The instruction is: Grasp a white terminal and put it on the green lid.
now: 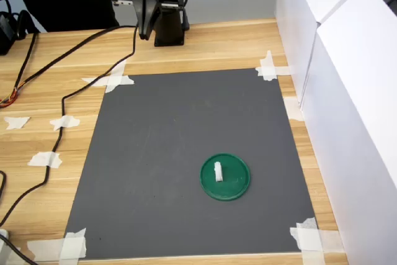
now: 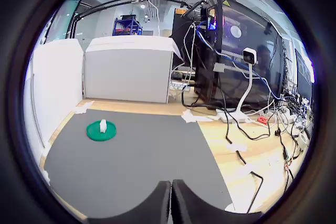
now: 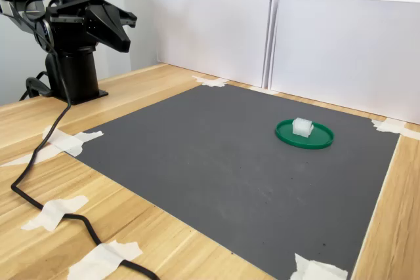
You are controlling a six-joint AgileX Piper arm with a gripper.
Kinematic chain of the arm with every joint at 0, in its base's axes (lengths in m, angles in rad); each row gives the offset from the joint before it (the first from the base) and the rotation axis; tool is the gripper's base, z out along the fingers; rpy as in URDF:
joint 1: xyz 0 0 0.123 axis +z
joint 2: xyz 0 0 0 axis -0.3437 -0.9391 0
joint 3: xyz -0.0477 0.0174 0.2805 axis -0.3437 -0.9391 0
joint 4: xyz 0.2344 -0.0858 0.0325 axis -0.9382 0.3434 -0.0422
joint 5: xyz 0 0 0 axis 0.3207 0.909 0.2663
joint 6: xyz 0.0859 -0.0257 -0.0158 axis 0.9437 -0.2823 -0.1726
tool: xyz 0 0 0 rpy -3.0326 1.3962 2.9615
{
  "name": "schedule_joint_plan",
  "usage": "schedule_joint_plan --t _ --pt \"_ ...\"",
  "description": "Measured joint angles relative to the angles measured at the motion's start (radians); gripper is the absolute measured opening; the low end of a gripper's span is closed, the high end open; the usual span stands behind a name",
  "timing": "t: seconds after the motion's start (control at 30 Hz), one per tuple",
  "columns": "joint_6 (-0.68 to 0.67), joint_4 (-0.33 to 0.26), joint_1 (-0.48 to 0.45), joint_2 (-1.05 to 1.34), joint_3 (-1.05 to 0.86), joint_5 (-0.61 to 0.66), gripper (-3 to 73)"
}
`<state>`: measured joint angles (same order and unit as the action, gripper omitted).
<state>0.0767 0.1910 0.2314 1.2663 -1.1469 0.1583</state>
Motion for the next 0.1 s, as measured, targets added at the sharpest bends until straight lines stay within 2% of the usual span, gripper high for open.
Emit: schedule_joint_plan --t 0.1 --pt "0.000 0.000 0.000 0.000 -0.009 0.000 -1.6"
